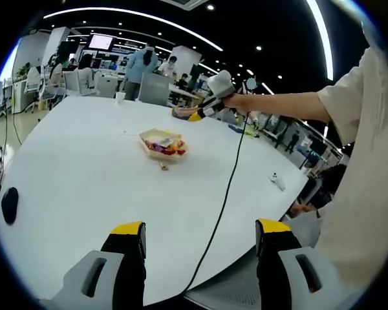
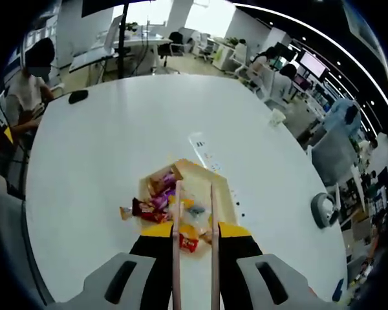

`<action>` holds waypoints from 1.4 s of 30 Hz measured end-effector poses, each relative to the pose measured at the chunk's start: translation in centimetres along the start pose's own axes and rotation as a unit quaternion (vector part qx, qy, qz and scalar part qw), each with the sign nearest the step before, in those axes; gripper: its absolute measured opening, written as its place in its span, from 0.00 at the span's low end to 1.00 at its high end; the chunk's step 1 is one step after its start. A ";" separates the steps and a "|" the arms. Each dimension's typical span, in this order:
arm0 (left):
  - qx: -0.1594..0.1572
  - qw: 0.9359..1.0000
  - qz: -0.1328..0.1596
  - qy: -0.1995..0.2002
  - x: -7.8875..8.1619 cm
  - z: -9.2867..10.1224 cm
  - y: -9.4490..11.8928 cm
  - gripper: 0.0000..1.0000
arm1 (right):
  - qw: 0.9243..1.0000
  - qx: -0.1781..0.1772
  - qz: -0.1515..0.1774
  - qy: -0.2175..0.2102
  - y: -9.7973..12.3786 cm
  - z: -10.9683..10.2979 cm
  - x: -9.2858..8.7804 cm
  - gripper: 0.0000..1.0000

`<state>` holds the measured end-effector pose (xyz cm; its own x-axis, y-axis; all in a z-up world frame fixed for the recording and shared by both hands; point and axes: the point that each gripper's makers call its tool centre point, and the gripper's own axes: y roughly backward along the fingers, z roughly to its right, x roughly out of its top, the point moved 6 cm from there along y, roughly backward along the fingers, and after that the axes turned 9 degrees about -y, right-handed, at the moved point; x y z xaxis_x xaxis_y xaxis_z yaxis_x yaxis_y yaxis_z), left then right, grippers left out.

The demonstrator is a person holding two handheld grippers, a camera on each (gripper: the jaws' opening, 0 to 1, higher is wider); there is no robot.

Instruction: Place the target food into the container with the food tongs after gripping and lifting it, then release it inside without dropping or visibly crushing the food.

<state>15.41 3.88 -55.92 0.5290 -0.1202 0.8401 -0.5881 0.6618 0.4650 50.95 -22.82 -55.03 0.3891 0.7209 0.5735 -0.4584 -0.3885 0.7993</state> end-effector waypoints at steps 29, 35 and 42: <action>0.002 1.000 0.004 0.004 -0.5 0.3 0.4 0.68 | 0.997 0.050 -0.012 -0.053 -2.4 -5.6 -3.1 0.24; -0.002 1.000 0.003 0.005 -0.6 0.4 0.1 0.68 | 0.995 0.059 -0.005 -0.083 -3.3 -7.2 -3.6 0.24; -0.006 1.000 0.006 0.002 -0.3 0.4 0.0 0.68 | 0.987 0.048 0.003 -0.156 -3.9 -9.0 -4.3 0.24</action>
<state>15.05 3.62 -56.09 0.5249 -0.1085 0.8442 -0.5875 0.6715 0.4516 43.88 -19.20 -62.23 0.6214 0.5123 0.5928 -0.3884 -0.4557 0.8009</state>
